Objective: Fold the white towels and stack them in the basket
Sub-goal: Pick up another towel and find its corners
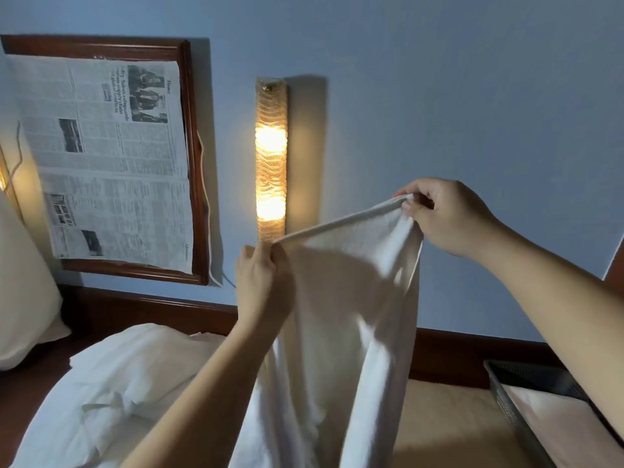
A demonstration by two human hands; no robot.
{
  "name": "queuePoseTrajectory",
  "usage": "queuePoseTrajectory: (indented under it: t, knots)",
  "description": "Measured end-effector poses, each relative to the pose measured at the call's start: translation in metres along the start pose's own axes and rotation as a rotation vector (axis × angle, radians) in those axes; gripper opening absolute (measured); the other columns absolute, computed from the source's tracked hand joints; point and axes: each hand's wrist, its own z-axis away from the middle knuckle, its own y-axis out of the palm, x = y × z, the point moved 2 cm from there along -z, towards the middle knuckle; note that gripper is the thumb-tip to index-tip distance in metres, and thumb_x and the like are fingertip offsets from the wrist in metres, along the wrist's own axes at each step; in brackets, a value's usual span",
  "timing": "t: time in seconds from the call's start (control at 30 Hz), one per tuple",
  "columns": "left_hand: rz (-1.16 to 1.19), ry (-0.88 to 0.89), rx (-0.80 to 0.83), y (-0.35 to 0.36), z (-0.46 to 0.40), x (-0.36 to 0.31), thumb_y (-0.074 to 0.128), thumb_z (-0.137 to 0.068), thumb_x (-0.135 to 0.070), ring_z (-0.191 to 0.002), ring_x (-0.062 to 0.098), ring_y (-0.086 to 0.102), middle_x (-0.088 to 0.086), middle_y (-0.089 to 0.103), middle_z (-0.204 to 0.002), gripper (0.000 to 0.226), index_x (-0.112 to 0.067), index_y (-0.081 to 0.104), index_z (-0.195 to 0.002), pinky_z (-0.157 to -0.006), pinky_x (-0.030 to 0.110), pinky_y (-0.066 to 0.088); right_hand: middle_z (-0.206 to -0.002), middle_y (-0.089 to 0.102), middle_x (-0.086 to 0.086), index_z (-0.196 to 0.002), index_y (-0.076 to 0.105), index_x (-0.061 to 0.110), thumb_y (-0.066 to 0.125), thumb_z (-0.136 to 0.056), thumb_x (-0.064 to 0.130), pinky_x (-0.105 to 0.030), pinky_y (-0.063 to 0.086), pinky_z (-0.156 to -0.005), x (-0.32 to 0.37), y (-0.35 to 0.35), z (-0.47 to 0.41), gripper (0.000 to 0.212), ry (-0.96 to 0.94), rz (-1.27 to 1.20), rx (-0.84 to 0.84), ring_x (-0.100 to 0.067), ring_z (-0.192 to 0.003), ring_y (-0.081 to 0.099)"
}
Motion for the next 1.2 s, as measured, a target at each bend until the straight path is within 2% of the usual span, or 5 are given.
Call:
queuePoseTrajectory:
  t: [0.2,0.43,0.73,0.97,1.2]
  knots:
    - [0.048,0.362,0.283,0.015,-0.020,-0.034,0.053,-0.106,-0.034,-0.080,0.019,0.056,-0.003,0.055,-0.085,0.035,-0.019,0.060,-0.075,-0.072,0.034,0.040,-0.098,0.075,0.008,-0.107,0.077,0.025,0.057,-0.098,0.016,-0.035,0.055,-0.090,-0.017,-0.043,-0.006,0.024,0.142,-0.164,-0.212,-0.020,-0.096,0.071]
    - [0.541,0.144,0.718,0.043,0.047,-0.054,0.076,-0.091,-0.048,-0.103,0.013,0.071,-0.002,0.076,-0.102,0.031,-0.017,0.079,-0.091,-0.096,0.036,0.055,-0.083,0.068,0.014,-0.104,0.076,0.029,0.060,-0.102,0.016,-0.022,0.044,-0.068,0.001,-0.041,0.008,0.021,0.029,-0.040,0.058,0.000,-0.076,0.060]
    - [0.330,0.358,0.379,0.038,0.037,-0.120,0.080,-0.087,-0.048,-0.082,0.000,0.069,-0.012,0.068,-0.089,0.022,-0.026,0.077,-0.082,-0.078,0.027,0.059,-0.089,0.069,-0.001,-0.098,0.075,0.041,0.059,-0.106,0.020,-0.045,0.059,-0.084,-0.008,-0.030,0.027,0.027,-0.043,-0.099,0.266,-0.025,-0.084,0.066]
    - [0.333,0.482,0.451,0.037,0.048,-0.127,0.069,-0.099,-0.030,-0.076,0.006,0.071,-0.012,0.070,-0.090,0.010,-0.026,0.061,-0.105,-0.068,0.031,0.061,-0.096,0.059,0.019,-0.099,0.077,0.041,0.067,-0.102,0.021,-0.020,0.041,-0.085,-0.014,-0.042,0.033,0.023,-0.091,-0.153,0.246,-0.003,-0.089,0.060]
    - [-0.136,1.283,0.390,0.025,0.026,-0.131,0.065,-0.099,-0.018,-0.091,0.019,0.056,0.006,0.056,-0.111,0.034,-0.034,0.072,-0.128,-0.060,0.032,0.046,-0.103,0.074,0.013,-0.101,0.078,0.040,0.064,-0.103,0.015,-0.023,0.051,-0.076,-0.015,-0.049,0.043,0.028,-0.031,-0.307,0.269,-0.006,-0.090,0.064]
